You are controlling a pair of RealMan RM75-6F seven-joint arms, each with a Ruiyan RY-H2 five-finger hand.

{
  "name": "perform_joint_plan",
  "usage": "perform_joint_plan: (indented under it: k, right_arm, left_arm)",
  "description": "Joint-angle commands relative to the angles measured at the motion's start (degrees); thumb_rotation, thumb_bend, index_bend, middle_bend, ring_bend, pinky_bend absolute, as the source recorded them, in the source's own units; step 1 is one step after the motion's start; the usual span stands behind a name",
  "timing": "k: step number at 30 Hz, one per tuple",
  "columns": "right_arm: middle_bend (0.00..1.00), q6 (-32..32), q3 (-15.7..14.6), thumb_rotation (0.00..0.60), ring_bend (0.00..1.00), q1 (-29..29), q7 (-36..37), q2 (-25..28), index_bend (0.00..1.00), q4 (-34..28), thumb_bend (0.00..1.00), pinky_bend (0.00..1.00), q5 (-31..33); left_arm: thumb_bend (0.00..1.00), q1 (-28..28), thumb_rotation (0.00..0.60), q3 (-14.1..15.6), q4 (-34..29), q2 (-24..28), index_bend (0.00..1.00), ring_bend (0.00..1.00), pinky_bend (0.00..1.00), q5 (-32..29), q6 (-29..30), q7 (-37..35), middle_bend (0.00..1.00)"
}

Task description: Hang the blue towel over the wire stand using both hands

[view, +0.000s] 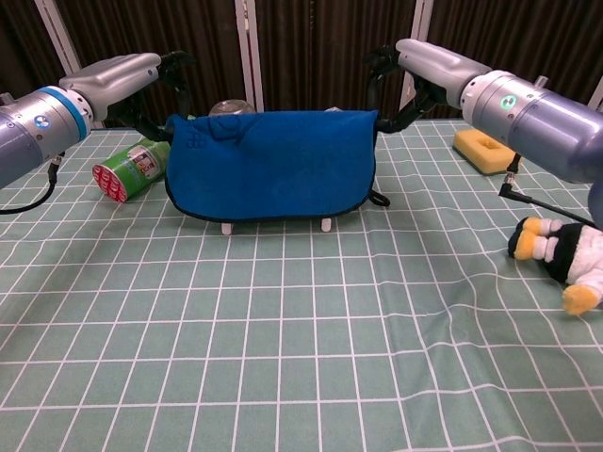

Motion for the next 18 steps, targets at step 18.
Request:
perform_joint_plan:
  k: [18]
  right_arm:
    - [0.05,12.30,-5.41,0.600,0.00,-11.48,-7.11,16.98,0.19,-24.02,0.00,0.00,-5.85]
  left_arm:
    - [0.10,9.59,0.600,1.18,-19.85,15.46,0.00,0.00,0.00,-0.81,7.33,3.20,0.00]
